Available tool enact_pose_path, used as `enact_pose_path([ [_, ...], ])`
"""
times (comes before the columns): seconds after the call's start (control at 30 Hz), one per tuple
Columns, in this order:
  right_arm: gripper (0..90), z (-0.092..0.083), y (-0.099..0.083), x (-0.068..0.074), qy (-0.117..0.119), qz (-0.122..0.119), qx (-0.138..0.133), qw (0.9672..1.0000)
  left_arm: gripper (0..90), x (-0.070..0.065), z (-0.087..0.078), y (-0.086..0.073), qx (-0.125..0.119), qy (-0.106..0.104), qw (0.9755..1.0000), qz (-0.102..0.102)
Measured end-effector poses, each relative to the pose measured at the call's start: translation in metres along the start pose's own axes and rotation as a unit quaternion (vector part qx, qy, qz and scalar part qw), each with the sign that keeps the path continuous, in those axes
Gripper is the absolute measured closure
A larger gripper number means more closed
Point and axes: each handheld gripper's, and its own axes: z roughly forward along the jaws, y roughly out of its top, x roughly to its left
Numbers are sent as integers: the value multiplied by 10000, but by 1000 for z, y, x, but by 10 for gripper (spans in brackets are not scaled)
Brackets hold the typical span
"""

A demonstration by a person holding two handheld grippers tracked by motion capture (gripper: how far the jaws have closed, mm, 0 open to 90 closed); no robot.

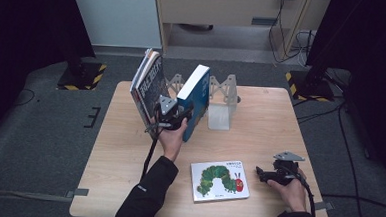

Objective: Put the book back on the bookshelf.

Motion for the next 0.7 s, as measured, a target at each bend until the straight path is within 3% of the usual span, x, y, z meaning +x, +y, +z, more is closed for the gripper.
enact_pose_path([
  [0.1, 33, 0, 0, 0, 0, 0, 1, 10000, 566, -1, 1, 1, -6, 62, 10000, 47],
  [0.5, 33, 0, 0, 0, 3, 11, 5, 10000, 565, -7, 24, 6, 15, 227, 9997, -116],
  [0.7, 32, 0, 0, 0, 9, 13, 7, 10000, 542, -10, 29, 4, -5, 146, 9999, -68],
])
